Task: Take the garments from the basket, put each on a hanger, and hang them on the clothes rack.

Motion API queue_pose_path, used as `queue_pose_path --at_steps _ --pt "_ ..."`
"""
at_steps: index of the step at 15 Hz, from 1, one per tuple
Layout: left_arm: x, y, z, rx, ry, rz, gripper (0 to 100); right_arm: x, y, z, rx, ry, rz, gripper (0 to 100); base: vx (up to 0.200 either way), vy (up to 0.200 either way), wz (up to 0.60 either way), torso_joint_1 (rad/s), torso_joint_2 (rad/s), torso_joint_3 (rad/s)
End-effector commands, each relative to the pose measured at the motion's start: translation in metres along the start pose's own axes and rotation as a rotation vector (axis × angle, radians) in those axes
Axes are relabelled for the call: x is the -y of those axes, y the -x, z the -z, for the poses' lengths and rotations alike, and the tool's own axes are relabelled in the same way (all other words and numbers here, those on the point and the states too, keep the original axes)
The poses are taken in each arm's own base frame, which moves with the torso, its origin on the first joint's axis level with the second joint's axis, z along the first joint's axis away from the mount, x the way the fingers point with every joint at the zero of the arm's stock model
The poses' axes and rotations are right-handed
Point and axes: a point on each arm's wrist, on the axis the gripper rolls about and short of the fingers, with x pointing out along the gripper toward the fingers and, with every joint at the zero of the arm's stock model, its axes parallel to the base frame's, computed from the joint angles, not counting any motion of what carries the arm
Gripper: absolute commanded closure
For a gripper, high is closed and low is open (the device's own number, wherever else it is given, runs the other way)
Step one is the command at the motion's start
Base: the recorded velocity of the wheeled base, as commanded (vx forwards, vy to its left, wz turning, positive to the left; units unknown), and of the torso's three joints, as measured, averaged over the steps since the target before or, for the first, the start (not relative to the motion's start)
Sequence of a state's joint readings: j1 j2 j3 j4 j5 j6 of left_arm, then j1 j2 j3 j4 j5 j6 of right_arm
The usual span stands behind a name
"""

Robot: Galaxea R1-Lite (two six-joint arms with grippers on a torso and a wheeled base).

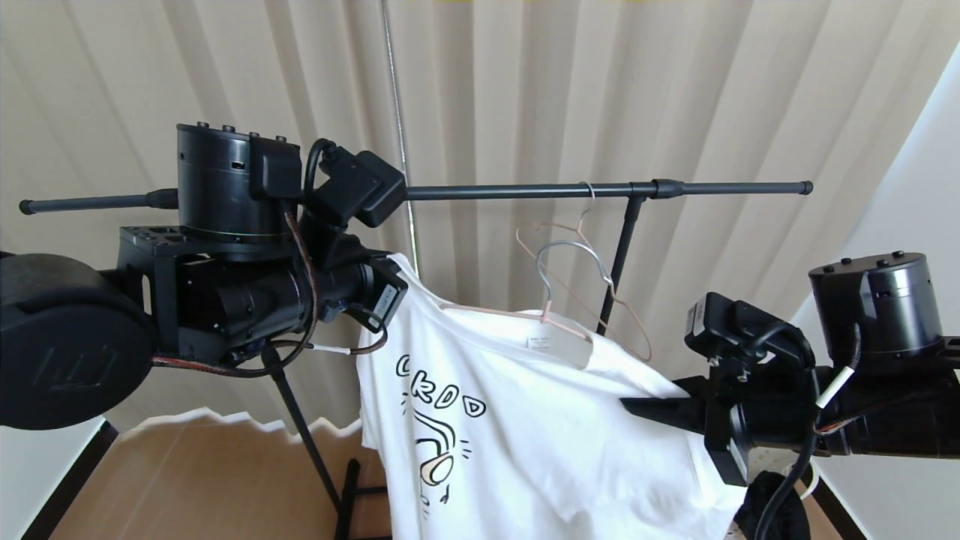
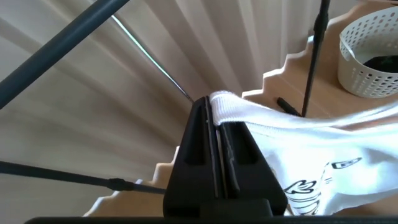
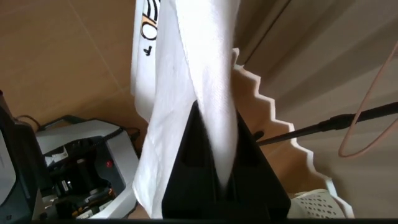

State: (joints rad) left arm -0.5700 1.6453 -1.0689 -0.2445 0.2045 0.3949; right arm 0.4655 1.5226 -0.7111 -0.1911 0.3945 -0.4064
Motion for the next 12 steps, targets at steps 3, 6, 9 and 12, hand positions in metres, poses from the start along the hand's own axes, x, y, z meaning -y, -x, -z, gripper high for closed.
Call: queue_pose_path --at_steps 3,6,9,12 --pt "0.004 0.008 -0.003 0.018 -0.008 0.017 100 0.004 -0.011 0.004 -0.022 -0.030 0.070 100 0.000 0.000 0.00 0.000 0.00 0.000" --pt "0.009 0.008 -0.002 0.017 -0.013 0.030 100 0.002 -0.002 0.003 0.010 -0.033 0.043 100 0.000 0.000 0.00 0.000 0.00 0.000" --pt "0.017 0.009 -0.008 0.045 -0.022 0.072 100 -0.001 -0.011 0.007 -0.005 -0.038 -0.006 100 0.000 0.000 0.00 0.000 0.00 0.000" --pt "0.024 0.012 -0.016 0.076 -0.027 0.104 100 -0.003 -0.030 0.011 -0.029 -0.057 -0.040 100 0.000 0.000 0.00 0.000 0.00 0.000"
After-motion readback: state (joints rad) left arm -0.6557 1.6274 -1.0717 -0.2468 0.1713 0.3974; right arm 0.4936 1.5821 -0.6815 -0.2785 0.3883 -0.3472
